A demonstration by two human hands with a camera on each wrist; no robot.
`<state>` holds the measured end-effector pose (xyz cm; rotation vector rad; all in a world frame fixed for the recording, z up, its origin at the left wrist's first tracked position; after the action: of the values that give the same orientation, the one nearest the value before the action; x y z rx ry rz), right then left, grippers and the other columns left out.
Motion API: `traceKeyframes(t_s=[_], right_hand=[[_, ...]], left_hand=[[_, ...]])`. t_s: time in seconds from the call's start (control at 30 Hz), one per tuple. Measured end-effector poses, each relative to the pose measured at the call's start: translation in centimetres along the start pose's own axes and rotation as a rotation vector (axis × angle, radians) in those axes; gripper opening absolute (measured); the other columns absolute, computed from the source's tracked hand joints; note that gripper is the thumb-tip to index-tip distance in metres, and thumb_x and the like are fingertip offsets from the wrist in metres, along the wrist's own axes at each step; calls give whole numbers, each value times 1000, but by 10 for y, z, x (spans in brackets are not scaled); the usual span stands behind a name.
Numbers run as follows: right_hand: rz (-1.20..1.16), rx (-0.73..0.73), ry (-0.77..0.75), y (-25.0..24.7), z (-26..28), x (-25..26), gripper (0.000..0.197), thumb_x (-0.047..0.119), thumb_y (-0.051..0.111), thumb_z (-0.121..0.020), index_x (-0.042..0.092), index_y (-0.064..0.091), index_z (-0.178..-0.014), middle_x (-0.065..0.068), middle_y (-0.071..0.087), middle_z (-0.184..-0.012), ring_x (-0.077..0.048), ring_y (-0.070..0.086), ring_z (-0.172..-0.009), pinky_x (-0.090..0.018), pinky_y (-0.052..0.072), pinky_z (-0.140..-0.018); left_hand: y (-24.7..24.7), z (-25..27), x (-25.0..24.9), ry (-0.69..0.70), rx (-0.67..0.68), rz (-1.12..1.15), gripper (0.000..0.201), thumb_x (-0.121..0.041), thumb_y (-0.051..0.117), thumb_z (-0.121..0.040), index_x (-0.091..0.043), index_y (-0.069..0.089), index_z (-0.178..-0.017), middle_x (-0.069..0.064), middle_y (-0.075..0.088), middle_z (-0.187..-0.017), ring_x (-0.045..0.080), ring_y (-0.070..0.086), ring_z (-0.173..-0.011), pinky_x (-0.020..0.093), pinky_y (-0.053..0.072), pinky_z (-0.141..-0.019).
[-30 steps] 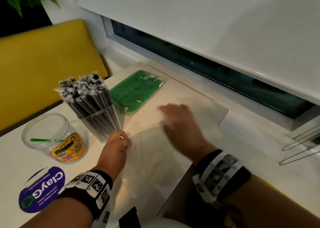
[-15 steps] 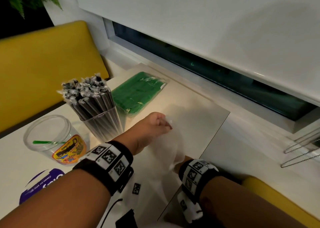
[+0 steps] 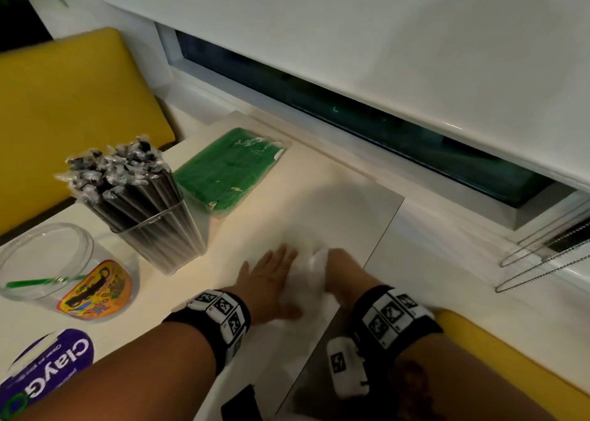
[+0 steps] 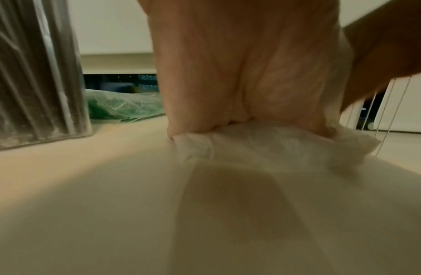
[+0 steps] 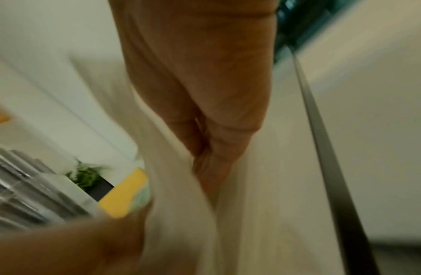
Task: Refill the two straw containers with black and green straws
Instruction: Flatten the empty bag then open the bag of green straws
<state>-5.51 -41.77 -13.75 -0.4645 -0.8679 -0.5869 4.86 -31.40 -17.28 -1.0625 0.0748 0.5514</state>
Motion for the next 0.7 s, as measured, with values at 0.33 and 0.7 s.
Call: traceKeyframes(t_s=[0.33,0.7], right_hand=[[1360,338,-499,36,16,20,104,61,62,-83,25,-3,-156,-1,-2,-165,-22,-5,-151,-51,-1,-121],[1138,291,-428,43,5,-13,113,66,69,-72,20,8,-156,-3,6,-164,-20,-4,-151,-46,-6,-121]], left_hand=[[4,-2,14,-126,-17,7,123,-76,66,-67,-33,-7,-157,8,-17,-165,30,-9,-153,55,6,-122],[-49,16,19,-316,-352,1439,49,-7,66,-91,-6,40,-132,16,64,-87,20,65,-66,32,59,-66]])
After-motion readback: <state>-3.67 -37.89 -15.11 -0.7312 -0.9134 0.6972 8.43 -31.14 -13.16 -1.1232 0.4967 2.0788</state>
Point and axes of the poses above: each hand's wrist, its own z-axis away from the middle knuckle, its own y-axis out of the palm, x = y × z, the point moved 5 cm from there along -z, towards the middle knuckle
